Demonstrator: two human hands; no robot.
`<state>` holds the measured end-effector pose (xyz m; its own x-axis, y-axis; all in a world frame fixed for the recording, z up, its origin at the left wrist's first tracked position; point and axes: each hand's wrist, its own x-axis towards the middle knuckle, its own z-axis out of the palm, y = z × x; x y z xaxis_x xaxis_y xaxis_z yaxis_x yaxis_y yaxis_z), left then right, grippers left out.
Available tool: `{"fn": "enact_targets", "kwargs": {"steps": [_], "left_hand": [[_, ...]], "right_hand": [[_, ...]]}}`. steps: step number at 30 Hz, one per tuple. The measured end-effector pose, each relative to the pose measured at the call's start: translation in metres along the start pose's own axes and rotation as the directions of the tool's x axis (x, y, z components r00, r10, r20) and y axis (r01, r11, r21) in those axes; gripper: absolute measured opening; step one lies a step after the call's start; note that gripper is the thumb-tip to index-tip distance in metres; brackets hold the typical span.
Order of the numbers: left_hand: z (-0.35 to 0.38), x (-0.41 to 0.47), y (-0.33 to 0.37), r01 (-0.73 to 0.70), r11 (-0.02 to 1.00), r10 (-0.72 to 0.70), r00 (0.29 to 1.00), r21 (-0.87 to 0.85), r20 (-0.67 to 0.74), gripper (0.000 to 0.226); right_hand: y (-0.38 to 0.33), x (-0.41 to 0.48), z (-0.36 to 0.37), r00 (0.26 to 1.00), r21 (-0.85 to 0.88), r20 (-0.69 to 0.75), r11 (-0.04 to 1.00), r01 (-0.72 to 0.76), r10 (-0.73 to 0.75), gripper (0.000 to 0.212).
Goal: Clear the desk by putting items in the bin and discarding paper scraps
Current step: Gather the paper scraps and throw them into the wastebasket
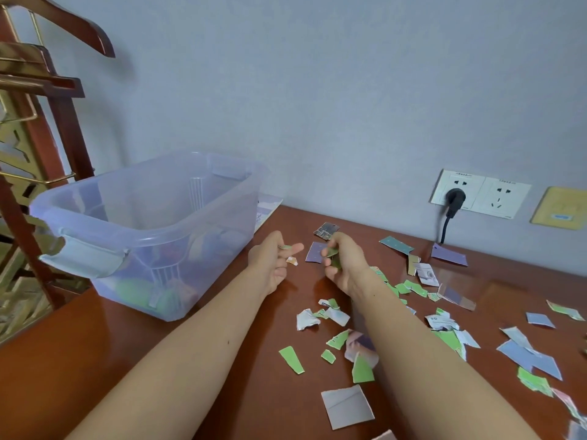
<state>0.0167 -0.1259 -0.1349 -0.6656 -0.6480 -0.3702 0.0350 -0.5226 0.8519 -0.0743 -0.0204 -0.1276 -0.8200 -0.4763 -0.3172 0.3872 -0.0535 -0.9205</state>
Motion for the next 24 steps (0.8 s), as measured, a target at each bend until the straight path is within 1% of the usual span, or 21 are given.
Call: {"fn": "enact_targets", "kwargs": {"steps": [2, 4, 5, 7, 9, 10, 11, 12, 13, 14, 15, 16, 18, 20, 21, 23, 24], "left_hand": [[0.004, 0.002, -0.001, -0.008, 0.999, 0.009, 0.999, 0.033, -0.037, 0.007], [0.006, 0.002, -0.001, -0.041, 0.987, 0.047, 0.998, 0.155, -0.035, 0.009], [0.008, 0.002, -0.002, -0.069, 0.969, 0.078, 0.997, 0.237, -0.027, 0.009], [0.010, 0.002, -0.002, -0.168, 0.914, 0.180, 0.984, 0.370, 0.001, 0.009], [0.011, 0.005, -0.005, -0.286, 0.840, 0.303, 0.952, 0.462, 0.038, 0.017], [0.010, 0.008, -0.006, -0.345, 0.773, 0.373, 0.926, 0.533, 0.059, 0.023], [0.008, 0.010, -0.007, -0.389, 0.673, 0.439, 0.895, 0.629, 0.084, 0.028], [0.006, 0.012, -0.008, -0.397, 0.557, 0.483, 0.870, 0.730, 0.105, 0.031], [0.003, 0.012, -0.009, -0.377, 0.447, 0.513, 0.851, 0.811, 0.112, 0.033], [0.001, 0.012, -0.011, -0.347, 0.373, 0.532, 0.840, 0.861, 0.108, 0.033], [0.000, 0.010, -0.012, -0.324, 0.329, 0.546, 0.832, 0.887, 0.101, 0.033], [0.000, 0.008, -0.014, -0.307, 0.304, 0.556, 0.826, 0.902, 0.094, 0.033], [0.001, 0.010, -0.019, -0.290, 0.259, 0.577, 0.812, 0.921, 0.094, 0.034], [0.001, 0.015, -0.021, -0.279, 0.197, 0.583, 0.804, 0.940, 0.116, 0.035], [0.001, 0.016, -0.019, -0.278, 0.163, 0.578, 0.805, 0.947, 0.136, 0.030], [-0.004, 0.022, -0.018, -0.272, 0.098, 0.536, 0.825, 0.957, 0.179, 0.012], [-0.006, 0.025, -0.018, -0.263, 0.048, 0.509, 0.837, 0.964, 0.203, 0.021]], "right_hand": [[-0.004, 0.005, -0.004, 1.000, 0.027, -0.004, 0.999, -0.021, 0.021, 0.010], [-0.008, 0.009, -0.007, 0.999, 0.036, -0.001, 0.999, -0.035, 0.035, 0.009], [-0.011, 0.009, -0.009, 1.000, 0.011, 0.003, 1.000, -0.026, 0.026, 0.011], [-0.012, 0.012, -0.012, 0.999, -0.119, 0.011, 0.992, 0.035, -0.034, 0.022], [-0.011, 0.017, -0.012, 0.994, -0.301, 0.035, 0.947, 0.112, -0.106, 0.030], [-0.009, 0.021, -0.011, 0.989, -0.392, 0.049, 0.908, 0.149, -0.142, 0.029], [-0.008, 0.025, -0.010, 0.980, -0.486, 0.056, 0.852, 0.193, -0.190, 0.026], [-0.007, 0.030, -0.009, 0.966, -0.586, 0.063, 0.774, 0.240, -0.252, 0.023], [-0.006, 0.034, -0.009, 0.947, -0.685, 0.076, 0.674, 0.276, -0.311, 0.020], [-0.004, 0.036, -0.009, 0.935, -0.764, 0.087, 0.579, 0.284, -0.343, 0.016], [-0.001, 0.037, -0.010, 0.934, -0.821, 0.094, 0.504, 0.269, -0.345, 0.011], [0.002, 0.038, -0.011, 0.938, -0.856, 0.091, 0.454, 0.246, -0.336, 0.015], [0.006, 0.039, -0.013, 0.942, -0.899, 0.073, 0.388, 0.204, -0.328, 0.037], [0.006, 0.039, -0.010, 0.936, -0.933, 0.066, 0.311, 0.181, -0.345, 0.046], [0.005, 0.040, -0.009, 0.938, -0.948, 0.065, 0.271, 0.165, -0.341, 0.047], [0.002, 0.043, -0.004, 0.953, -0.969, 0.056, 0.213, 0.124, -0.299, 0.046], [0.000, 0.043, -0.002, 0.961, -0.975, 0.047, 0.196, 0.104, -0.274, 0.045]]}}
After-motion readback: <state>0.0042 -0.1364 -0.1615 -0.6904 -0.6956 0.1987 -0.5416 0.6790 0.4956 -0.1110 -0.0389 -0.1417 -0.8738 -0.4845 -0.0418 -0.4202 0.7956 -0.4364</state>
